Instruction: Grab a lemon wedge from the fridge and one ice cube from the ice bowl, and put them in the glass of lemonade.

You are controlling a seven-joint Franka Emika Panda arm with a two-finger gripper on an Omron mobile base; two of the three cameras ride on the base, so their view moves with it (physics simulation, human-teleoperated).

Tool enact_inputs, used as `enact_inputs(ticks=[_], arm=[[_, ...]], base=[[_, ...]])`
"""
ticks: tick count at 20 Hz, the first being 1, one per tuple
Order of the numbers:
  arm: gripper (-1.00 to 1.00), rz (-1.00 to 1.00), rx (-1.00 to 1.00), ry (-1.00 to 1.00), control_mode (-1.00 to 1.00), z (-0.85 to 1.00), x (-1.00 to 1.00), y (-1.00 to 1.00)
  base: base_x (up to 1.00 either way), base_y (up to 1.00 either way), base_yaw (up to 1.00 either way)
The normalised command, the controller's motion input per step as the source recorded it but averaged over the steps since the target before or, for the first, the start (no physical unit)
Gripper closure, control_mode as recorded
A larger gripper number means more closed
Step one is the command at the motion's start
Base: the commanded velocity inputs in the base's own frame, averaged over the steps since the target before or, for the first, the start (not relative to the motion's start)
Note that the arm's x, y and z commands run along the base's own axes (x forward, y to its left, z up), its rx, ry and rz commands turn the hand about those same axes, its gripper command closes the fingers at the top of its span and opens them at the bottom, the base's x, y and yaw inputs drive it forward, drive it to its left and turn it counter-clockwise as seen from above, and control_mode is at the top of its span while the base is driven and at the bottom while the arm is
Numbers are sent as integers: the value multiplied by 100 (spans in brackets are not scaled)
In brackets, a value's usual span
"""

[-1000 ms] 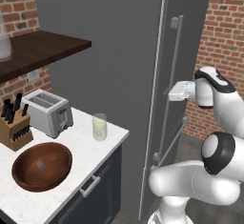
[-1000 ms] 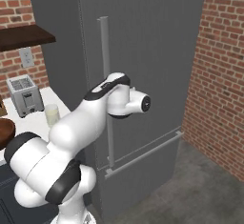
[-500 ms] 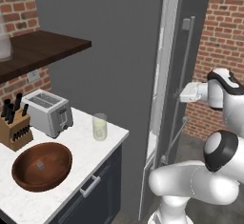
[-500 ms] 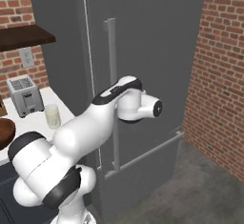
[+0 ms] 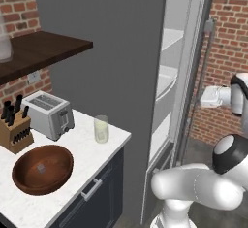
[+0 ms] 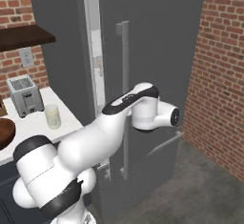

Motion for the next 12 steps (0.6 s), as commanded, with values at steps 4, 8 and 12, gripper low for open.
enact_inputs(ticks=[4,8,12], arm=[[100,0,0,0,-100,0,-24,-85],[100,0,0,0,-100,0,-28,-82],[100,0,0,0,-100,0,-24,-82]], base=[[0,0,0],[0,0,0],[0,0,0]])
